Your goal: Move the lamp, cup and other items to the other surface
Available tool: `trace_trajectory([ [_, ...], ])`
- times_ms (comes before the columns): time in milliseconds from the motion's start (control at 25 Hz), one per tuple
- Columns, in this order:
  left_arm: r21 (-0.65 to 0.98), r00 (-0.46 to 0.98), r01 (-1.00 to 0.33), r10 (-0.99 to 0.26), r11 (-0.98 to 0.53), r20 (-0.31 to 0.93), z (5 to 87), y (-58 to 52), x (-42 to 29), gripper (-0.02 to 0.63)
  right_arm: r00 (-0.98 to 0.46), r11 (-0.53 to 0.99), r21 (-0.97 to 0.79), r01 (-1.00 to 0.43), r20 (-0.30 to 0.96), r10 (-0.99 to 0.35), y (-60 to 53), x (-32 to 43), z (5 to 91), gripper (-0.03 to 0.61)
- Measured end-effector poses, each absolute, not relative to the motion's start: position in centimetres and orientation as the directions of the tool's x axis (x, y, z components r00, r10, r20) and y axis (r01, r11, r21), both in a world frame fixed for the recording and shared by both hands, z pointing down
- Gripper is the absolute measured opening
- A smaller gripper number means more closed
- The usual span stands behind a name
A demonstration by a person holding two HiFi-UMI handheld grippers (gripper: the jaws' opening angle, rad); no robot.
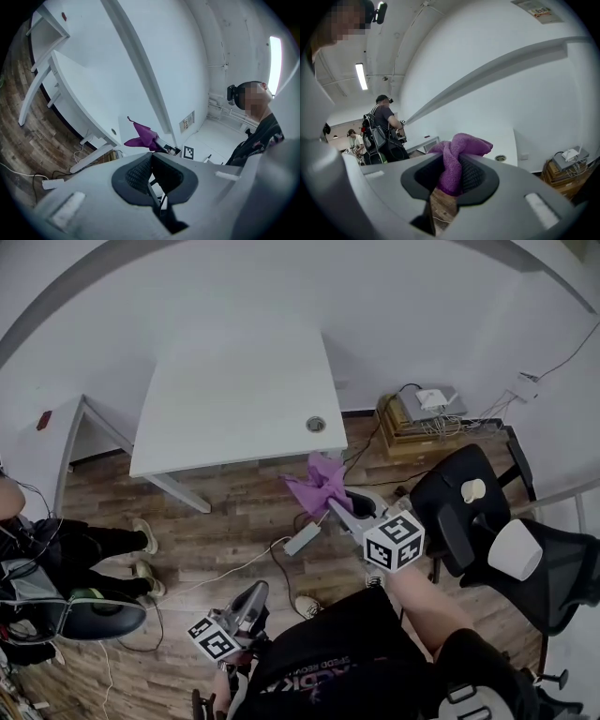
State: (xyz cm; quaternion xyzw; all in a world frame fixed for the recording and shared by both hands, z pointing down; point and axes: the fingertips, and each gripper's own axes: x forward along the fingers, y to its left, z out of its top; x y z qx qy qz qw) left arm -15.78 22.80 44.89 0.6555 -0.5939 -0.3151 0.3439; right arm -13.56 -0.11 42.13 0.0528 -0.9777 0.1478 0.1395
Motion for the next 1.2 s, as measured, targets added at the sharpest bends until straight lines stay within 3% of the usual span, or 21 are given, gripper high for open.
trace_trajectory([
  [320,0.825,0.262,-0.542,-0.965,-0.162,-0.017,44.7,16.8,-13.5,-0.005,-0.933,0.916,-0.275,-0.291,0.296,-0.207,-5.4,-7.5,41.8,0.092],
  [600,0.816,0.398,-0.536,-0.917,-0.219,0.016,44.2,9.0,-8.3,-0.005,-0.882,0.843,-0.306,-0.442,0.322,-0.345,-12.7,2.2,43.1,0.091],
  [1200,0.833,0.541,-0.489,-0.839,-0.259,0.057,44.7,-3.8,3.0,-0.005,-0.753,0.713,-0.295,-0.636,0.438,-0.491,-24.5,18.9,47.9,0.092],
])
